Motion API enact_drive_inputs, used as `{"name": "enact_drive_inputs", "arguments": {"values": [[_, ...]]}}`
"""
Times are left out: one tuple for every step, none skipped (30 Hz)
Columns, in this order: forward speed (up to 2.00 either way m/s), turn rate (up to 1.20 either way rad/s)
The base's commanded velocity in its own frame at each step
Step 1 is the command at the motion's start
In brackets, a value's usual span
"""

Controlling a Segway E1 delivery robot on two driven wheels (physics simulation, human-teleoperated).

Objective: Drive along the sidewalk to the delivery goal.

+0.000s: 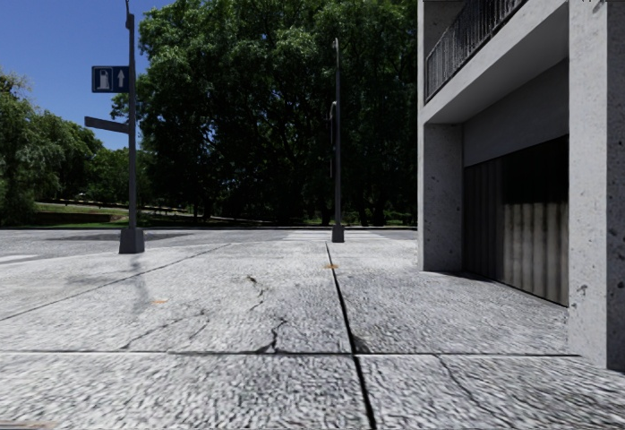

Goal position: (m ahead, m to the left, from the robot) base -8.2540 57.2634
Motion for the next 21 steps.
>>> {"name": "enact_drive_inputs", "arguments": {"values": [[1.63,0.17],[1.63,0.17],[1.63,0.17],[1.62,0.17],[1.62,0.17],[1.58,0.17],[1.55,0.17],[1.54,0.17],[1.54,0.17],[1.53,0.2],[1.52,0.24],[1.52,0.26],[1.51,0.27],[1.51,0.27],[1.51,0.28],[1.51,0.28],[1.51,0.29],[1.51,0.32],[1.51,0.38],[1.51,0.38],[1.51,0.43]]}}
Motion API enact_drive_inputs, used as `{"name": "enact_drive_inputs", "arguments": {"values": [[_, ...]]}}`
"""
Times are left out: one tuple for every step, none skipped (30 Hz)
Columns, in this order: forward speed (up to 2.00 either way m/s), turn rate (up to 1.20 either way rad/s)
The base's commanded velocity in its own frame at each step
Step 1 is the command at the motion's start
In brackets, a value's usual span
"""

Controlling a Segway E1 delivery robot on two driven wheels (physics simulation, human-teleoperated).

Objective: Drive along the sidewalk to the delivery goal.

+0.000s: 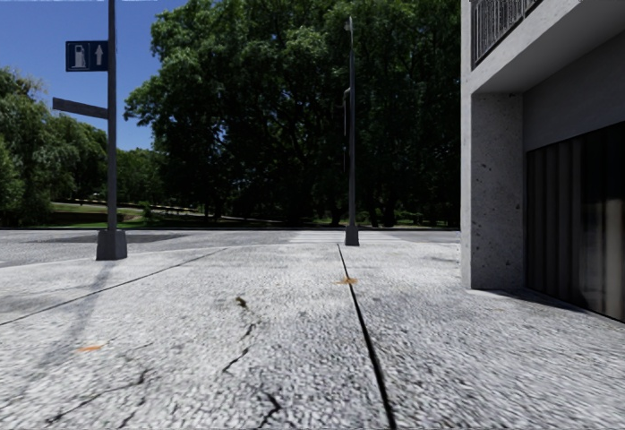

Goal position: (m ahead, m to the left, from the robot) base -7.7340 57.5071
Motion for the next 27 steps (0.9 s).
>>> {"name": "enact_drive_inputs", "arguments": {"values": [[1.5,0.47],[1.5,0.47],[1.5,0.48],[1.5,0.48],[1.5,0.48],[1.5,0.48],[1.5,0.48],[1.5,0.48],[1.49,0.48],[1.49,0.48],[1.48,0.48],[1.48,0.48],[1.48,0.48],[1.47,0.48],[1.47,0.48],[1.47,0.48],[1.47,0.48],[1.46,0.48],[1.46,0.48],[1.46,0.48],[1.46,0.48],[1.46,0.48],[1.46,0.48],[1.46,0.48],[1.46,0.48],[1.46,0.48],[1.46,0.48]]}}
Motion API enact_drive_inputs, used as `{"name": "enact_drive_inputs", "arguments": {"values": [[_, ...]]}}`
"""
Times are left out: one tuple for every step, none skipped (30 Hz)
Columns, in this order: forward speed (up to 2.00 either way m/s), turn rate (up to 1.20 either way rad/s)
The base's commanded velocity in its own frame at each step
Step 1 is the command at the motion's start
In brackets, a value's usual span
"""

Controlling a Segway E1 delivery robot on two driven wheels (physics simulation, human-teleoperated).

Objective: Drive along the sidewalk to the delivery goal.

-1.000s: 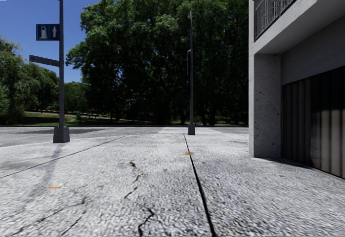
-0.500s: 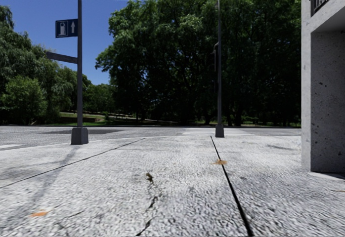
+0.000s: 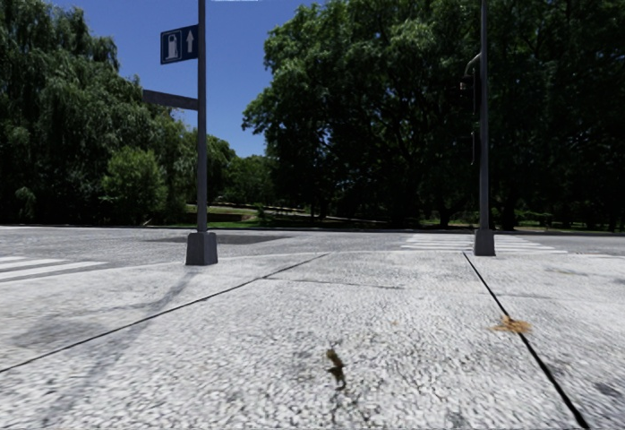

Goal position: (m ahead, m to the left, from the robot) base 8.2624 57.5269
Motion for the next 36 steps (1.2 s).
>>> {"name": "enact_drive_inputs", "arguments": {"values": [[1.46,0.48],[1.46,0.48],[1.46,0.48],[1.46,0.48],[1.46,0.48],[1.46,0.48],[1.46,0.48],[1.46,0.48],[1.46,0.48],[1.46,0.48],[1.46,0.48],[1.46,0.48],[1.46,0.48],[1.46,0.48],[1.46,0.48],[1.46,0.48],[1.46,0.48],[1.46,0.48],[1.46,0.48],[1.46,0.48],[1.46,0.48],[1.46,0.48],[1.46,0.48],[1.46,0.48],[1.46,0.48],[1.46,0.49],[1.46,0.49],[1.46,0.49],[1.46,0.49],[1.46,0.49],[1.46,0.49],[1.46,0.49],[1.46,0.49],[1.46,0.49],[1.45,0.49],[1.45,0.5]]}}
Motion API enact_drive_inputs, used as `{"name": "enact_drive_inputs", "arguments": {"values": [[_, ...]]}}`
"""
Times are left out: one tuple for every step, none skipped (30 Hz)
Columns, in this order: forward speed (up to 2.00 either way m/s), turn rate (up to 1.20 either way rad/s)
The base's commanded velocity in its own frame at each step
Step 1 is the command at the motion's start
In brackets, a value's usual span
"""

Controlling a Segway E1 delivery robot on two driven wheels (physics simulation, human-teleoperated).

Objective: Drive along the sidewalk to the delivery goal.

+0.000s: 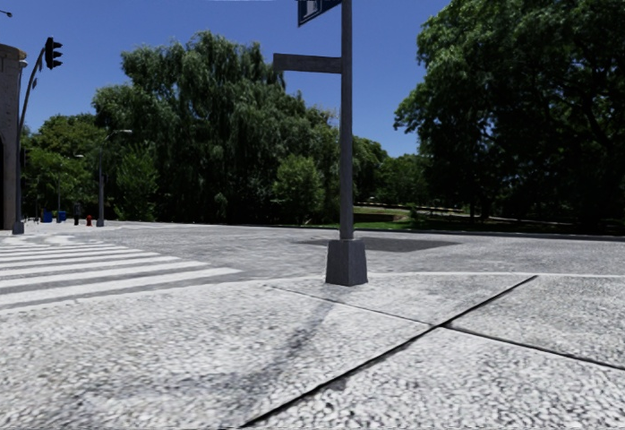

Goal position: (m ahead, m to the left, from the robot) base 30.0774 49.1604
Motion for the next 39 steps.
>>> {"name": "enact_drive_inputs", "arguments": {"values": [[1.45,0.5],[1.45,0.5],[1.45,0.51],[1.44,0.51],[1.44,0.51],[1.44,0.51],[1.44,0.51],[1.44,0.51],[1.44,0.52],[1.44,0.52],[1.44,0.52],[1.44,0.52],[1.44,0.52],[1.44,0.53],[1.44,0.53],[1.43,0.53],[1.43,0.53],[1.43,0.53],[1.42,0.53],[1.4,0.53],[1.4,0.53],[1.39,0.53],[1.39,0.53],[1.39,0.53],[1.39,0.53],[1.39,0.53],[1.39,0.53],[1.39,0.53],[1.39,0.53],[1.39,0.53],[1.39,0.53],[1.39,0.53],[1.39,0.53],[1.38,0.53],[1.38,0.53],[1.38,0.53],[1.38,0.53],[1.38,0.53],[1.38,0.53]]}}
